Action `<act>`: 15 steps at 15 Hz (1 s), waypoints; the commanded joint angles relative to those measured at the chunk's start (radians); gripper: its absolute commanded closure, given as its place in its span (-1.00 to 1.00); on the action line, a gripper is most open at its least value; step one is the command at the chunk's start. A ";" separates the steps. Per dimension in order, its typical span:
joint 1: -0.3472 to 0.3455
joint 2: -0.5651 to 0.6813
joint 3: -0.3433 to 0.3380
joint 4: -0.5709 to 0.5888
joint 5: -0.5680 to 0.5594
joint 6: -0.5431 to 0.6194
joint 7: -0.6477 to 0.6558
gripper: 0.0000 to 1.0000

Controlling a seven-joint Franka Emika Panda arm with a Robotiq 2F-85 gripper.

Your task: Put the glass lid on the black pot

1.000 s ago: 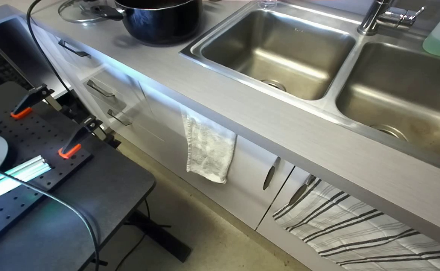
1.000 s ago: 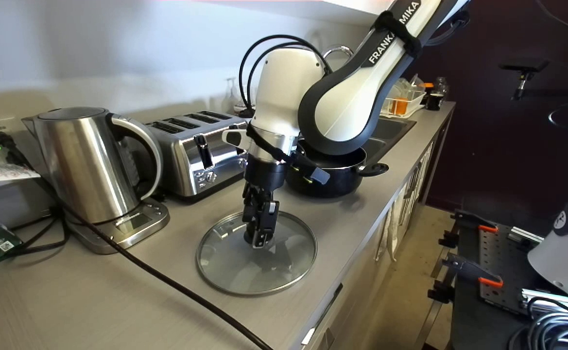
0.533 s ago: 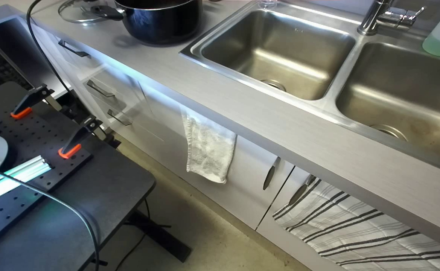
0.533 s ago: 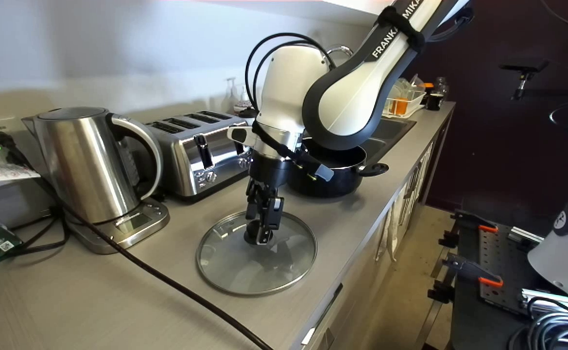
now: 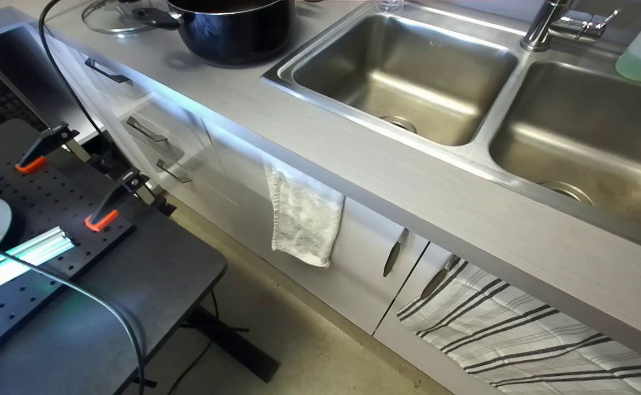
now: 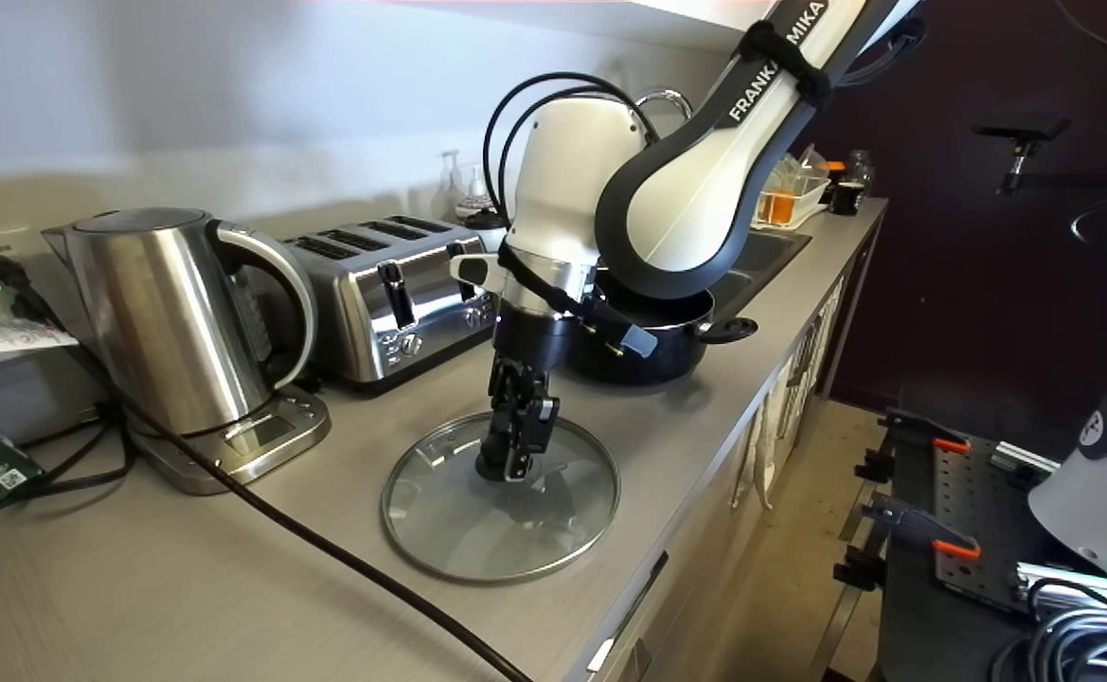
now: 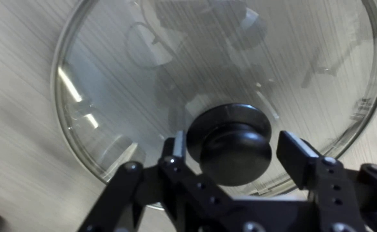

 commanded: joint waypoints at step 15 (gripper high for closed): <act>-0.028 -0.102 0.065 -0.074 0.050 0.026 -0.054 0.50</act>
